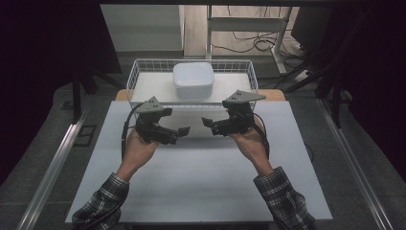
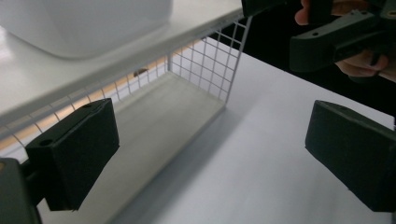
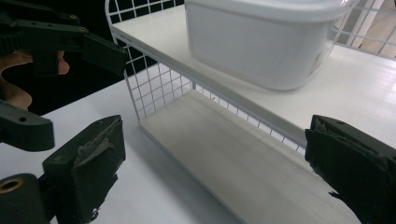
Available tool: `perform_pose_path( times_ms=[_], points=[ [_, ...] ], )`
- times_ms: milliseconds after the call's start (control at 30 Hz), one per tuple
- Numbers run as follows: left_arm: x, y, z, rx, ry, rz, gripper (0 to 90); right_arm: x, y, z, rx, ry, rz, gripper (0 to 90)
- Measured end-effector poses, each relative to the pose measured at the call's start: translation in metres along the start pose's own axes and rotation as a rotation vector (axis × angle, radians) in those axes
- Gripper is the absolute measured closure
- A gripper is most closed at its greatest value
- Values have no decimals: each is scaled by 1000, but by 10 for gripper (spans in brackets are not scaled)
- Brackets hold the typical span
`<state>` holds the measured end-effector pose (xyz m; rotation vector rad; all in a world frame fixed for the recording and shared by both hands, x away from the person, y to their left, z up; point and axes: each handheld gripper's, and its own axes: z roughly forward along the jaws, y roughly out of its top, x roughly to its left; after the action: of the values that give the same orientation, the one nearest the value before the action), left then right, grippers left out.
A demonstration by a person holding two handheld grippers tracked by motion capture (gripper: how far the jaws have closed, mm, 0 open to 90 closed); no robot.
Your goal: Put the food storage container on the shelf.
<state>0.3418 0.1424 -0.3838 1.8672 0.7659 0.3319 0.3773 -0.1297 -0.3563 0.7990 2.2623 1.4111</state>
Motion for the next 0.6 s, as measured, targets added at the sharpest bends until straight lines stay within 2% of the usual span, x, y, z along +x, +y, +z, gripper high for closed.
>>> perform_pose_path(
  times_ms=[233, 600],
  points=[
    [-1, -18, 1, 18, 2, -3, 27, 4, -17, 1, 14, 15, -4, 51],
    [-6, -57, 16, 36, -25, -58, 30, 9, -40, 5, 43, 24, -17, 51]
  ],
)
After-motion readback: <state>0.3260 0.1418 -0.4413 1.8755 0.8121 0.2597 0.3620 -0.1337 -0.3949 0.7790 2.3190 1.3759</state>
